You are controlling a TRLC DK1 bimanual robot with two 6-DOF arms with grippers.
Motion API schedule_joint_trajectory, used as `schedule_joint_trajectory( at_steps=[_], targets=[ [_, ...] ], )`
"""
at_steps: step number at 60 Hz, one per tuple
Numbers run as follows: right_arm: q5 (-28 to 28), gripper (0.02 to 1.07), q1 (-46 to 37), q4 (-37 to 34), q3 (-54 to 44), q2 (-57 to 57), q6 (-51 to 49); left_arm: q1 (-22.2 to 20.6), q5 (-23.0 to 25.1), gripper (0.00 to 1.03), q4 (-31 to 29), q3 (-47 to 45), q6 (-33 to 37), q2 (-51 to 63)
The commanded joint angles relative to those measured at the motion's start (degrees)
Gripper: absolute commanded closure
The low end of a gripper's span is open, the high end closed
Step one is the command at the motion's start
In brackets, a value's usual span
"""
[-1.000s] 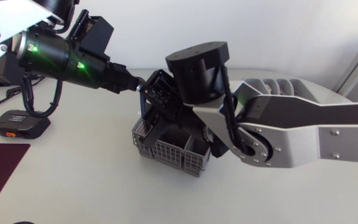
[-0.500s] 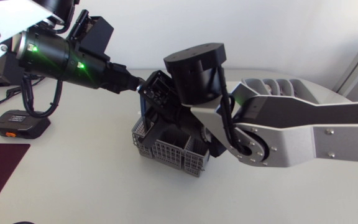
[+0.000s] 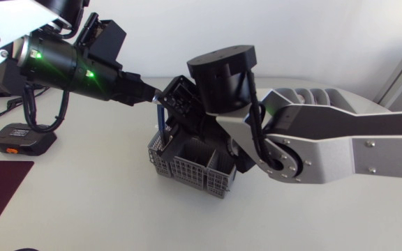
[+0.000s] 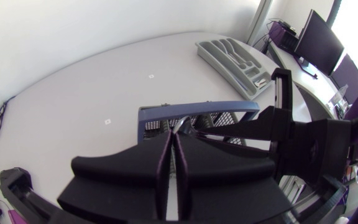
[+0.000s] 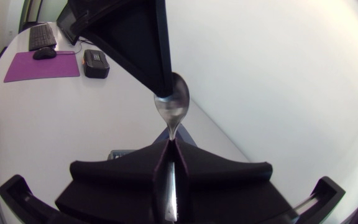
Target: Unload the cutlery basket into the drawer organizer.
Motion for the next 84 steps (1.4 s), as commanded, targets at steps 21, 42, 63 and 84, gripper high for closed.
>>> schedule_joint_trajectory(
  at_steps=[21, 42, 63, 84],
  targets=[
    [-1.54, 1.01, 0.44, -1.6, -3.18, -3.11, -0.97, -0.61, 0.89, 0.43, 0.56, 3.26, -0.47, -2.53],
    [-8.48, 1.01, -2.02, -12.23, -8.01, -15.5, 0.7, 5.8, 0.8, 0.35, 3.28, 5.02, -0.03, -5.43],
    [-30.54, 1.01, -20.39, -34.65, -7.57, -29.92, -4.48, 7.3, 0.72, 0.35, 1.97, -0.08, 5.68, -5.61],
    [-47.85, 1.01, -45.87, -50.82, -7.93, -29.83, -30.59, 5.72, 0.19, 0.35, 1.44, -4.65, 6.82, -6.14]
  ],
)
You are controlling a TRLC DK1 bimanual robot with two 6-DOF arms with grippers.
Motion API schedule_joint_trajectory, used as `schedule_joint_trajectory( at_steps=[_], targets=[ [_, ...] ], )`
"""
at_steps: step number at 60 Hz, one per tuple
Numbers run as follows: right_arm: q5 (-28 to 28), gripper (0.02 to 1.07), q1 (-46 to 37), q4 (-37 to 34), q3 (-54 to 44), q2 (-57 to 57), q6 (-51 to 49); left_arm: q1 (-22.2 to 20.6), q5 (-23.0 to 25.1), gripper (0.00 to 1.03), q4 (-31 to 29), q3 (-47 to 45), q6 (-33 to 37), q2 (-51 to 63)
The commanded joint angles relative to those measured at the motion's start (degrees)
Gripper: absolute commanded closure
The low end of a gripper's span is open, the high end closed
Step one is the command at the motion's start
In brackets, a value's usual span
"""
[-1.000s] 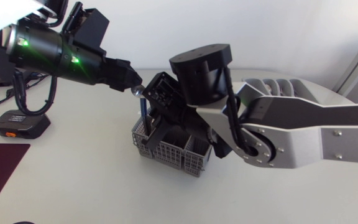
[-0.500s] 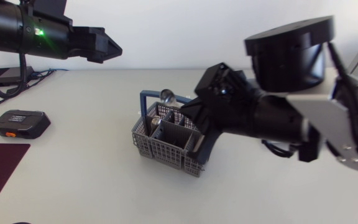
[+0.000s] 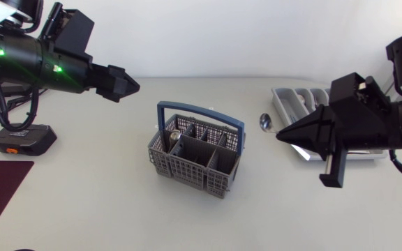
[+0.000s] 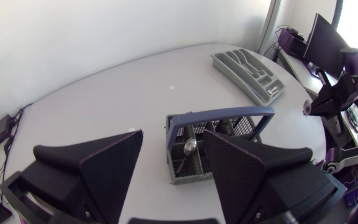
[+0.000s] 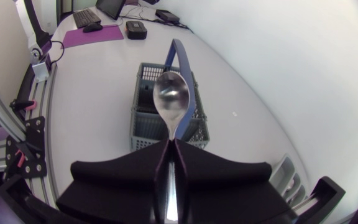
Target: Unload the cutlery basket into the drawer organizer.
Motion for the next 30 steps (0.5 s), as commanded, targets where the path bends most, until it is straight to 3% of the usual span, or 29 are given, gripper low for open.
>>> schedule_joint_trajectory(
  at_steps=[1, 11, 30],
  targets=[
    [-2.74, 1.01, -5.79, -2.6, -0.82, 2.22, -9.74, -1.13, 0.08, 0.35, -0.31, -2.23, 1.44, -1.07],
    [-8.11, 1.01, -18.98, -6.74, 0.67, 9.86, -23.63, -3.68, -1.33, 0.35, -0.05, -4.6, 2.15, -0.98],
    [-9.07, 1.01, -33.04, -12.54, 9.64, 27.26, -46.22, -4.11, -1.41, 0.35, 1.01, -6.27, 2.41, -0.71]
  ],
)
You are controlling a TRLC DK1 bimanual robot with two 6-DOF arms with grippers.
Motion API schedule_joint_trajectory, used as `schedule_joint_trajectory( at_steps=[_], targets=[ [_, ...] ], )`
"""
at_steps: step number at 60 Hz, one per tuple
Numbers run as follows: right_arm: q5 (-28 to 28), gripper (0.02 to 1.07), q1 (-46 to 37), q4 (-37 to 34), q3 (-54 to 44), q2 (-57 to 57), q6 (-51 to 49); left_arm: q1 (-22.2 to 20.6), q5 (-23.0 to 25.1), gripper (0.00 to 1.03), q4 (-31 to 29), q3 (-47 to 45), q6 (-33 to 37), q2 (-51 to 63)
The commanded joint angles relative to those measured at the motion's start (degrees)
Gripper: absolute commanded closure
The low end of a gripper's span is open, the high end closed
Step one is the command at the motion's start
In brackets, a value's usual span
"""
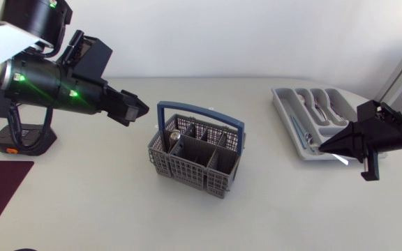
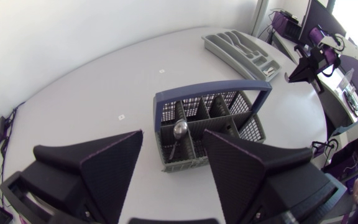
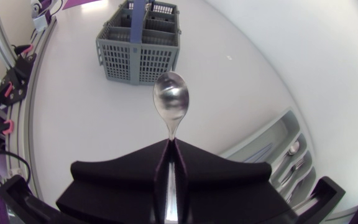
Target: Unload the cutlery basket into the drawer organizer.
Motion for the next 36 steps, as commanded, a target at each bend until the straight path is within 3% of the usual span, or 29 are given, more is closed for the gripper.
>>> schedule_joint_trajectory(
  at_steps=[1, 18, 36],
  targets=[
    [-0.5, 1.01, -2.46, -0.89, 4.39, 4.43, -7.27, -0.53, -0.08, 0.35, 0.53, -1.5, 1.12, -0.36],
    [0.64, 1.01, -8.18, -2.21, 16.17, 19.1, -15.71, -1.59, -1.05, 0.35, 1.05, -1.68, 1.3, 0.16],
    [9.6, 1.01, -12.4, -0.36, 30.41, 36.33, -23.97, -1.59, -1.05, 0.35, 2.2, -3.17, 1.3, 0.43]
  ],
)
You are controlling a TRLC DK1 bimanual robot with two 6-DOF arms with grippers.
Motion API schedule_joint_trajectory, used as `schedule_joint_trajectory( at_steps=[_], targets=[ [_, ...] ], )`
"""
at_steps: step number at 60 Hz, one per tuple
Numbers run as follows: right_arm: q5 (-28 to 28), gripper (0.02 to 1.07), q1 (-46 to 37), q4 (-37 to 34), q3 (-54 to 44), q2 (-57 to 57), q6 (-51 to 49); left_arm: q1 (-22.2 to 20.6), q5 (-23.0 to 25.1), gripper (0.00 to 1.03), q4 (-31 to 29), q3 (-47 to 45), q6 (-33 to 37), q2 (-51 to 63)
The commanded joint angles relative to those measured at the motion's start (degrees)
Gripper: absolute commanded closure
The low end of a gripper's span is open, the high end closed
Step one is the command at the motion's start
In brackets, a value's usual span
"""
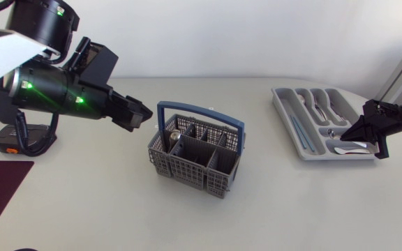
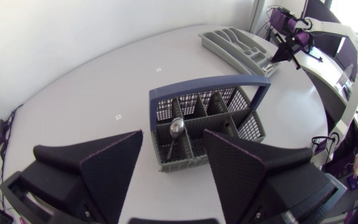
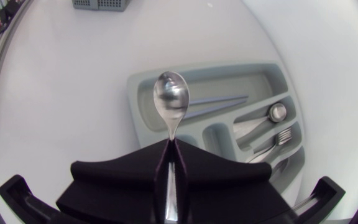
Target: Unload the cutlery basket into the drawer organizer.
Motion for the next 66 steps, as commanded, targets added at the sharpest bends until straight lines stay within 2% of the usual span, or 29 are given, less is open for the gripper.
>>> schedule_joint_trajectory(
  at_steps=[1, 13, 29, 37, 43, 53, 66],
  targets=[
    [2.06, 1.01, -1.64, 0.73, 4.62, 5.19, -4.3, -0.23, -0.39, 0.35, 0.65, -1.56, 1.12, 0.4],
    [5.58, 1.01, -3.49, 0.73, 11.83, 11.08, -8.78, -0.23, -0.39, 0.35, 1.09, -2.09, 1.12, 0.4],
    [8.39, 1.01, -3.49, 1.26, 10.6, 12.04, -10.71, -0.58, -0.39, 0.35, 1.44, -2.26, 0.95, 0.67],
    [9.54, 1.0, -3.14, 7.15, 6.82, 12.04, -10.98, -0.85, -0.57, 0.35, 1.44, -2.44, 0.86, 0.49],
    [10.24, 0.91, -2.87, 10.23, 5.5, 12.13, -10.54, -0.85, -0.74, 0.35, 1.44, -2.7, 0.95, 0.23],
    [9.97, 0.7, -1.91, 12.69, 3.13, 9.5, -7.9, -0.67, -0.74, 0.35, 1.35, -2.96, 1.04, -0.39],
    [6.55, 0.61, -1.29, 13.65, -0.56, 0.62, -4.04, -0.76, -0.74, 0.35, 1.35, -2.96, 1.21, -1.09]
  ],
)
